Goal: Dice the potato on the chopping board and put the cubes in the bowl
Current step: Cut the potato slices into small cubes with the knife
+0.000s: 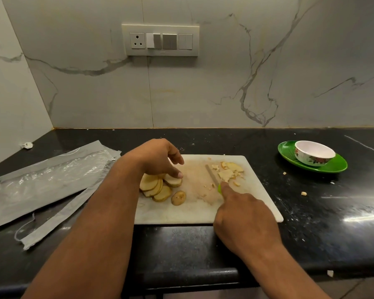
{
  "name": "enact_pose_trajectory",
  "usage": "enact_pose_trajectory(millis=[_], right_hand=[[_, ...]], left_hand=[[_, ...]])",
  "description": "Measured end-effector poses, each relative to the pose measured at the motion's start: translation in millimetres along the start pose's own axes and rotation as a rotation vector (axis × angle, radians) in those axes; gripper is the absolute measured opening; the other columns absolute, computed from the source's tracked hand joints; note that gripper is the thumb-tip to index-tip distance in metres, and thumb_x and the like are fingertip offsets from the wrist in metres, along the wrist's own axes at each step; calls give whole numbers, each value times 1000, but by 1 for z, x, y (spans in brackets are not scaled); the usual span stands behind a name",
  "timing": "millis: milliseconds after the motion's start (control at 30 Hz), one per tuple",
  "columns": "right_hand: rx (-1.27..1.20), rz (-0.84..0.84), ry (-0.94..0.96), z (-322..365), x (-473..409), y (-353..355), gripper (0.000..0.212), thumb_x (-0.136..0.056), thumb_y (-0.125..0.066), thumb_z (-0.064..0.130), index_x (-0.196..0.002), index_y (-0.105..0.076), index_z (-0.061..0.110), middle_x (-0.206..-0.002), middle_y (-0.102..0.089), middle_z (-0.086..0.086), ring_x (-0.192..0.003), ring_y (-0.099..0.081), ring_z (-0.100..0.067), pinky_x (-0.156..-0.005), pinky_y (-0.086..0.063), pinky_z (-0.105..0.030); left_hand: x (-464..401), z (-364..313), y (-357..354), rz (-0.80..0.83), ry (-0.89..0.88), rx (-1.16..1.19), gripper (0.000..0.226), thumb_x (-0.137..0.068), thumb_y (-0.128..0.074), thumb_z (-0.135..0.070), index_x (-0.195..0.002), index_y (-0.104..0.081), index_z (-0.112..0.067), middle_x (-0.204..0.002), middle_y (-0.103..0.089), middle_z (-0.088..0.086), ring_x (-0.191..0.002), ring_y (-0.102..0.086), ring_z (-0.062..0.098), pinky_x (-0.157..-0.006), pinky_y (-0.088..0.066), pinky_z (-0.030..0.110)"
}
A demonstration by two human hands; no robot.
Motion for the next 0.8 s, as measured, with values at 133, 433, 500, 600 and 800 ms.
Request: enact_pose_trajectory(millis=[133,433,500,600,800], right_hand=[[-33,65,59,18,-4,-7,64,-96,-35,25,-157,-19,27,-119,-60,-8,-88,-51,-24,-74,-37,-36],[12,3,-20,-19,-6,0,63,-93,-35,23,-155,-26,30,-113,-66,-6,-95,-63,-28,-70,-37,-38],[27,5,61,-9,12,0,63,-97,-34,28,-157,-20,32,-109,-67,-2,-92,-63,-23,-69,-36,-36],[15,39,126,-3,34,0,61,-99,-31,34,-158,-15,34,-105,-66,4,-92,-60,-18,-71,-39,-35],[13,-4,-21,-35,18,8,58,-97,-35,33,-154,-28,41,-111,-69,-3,-92,-65,-26,-76,-49,-39]], left_hand=[[5,1,-6,91,55,-43,50,-79,-89,-32,-125,-70,-36,-128,-64,-12,-114,-52,11,-97,-42,34],[0,16,-9,118,116,-119,40,-72,-90,-51,-106,-71,-45,-148,-49,-6,-136,-44,26,-113,-35,55],[-2,18,-11,129,114,-81,35,-73,-90,-49,-102,-71,-42,-146,-50,-5,-129,-47,24,-103,-48,44],[-5,17,-13,128,108,-66,32,-77,-88,-45,-103,-71,-37,-141,-53,-5,-123,-49,21,-93,-47,37],[-4,13,-8,63,69,-190,37,-71,-90,-51,-98,-69,-37,-146,-49,-10,-140,-39,22,-122,-3,69]])
Point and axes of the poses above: each hand's wrist, its own x-axis away from the middle knuckle, its own y-axis out of the back of the hand, z = x × y, the point moved 7 cm from there along -x, towards the middle knuckle
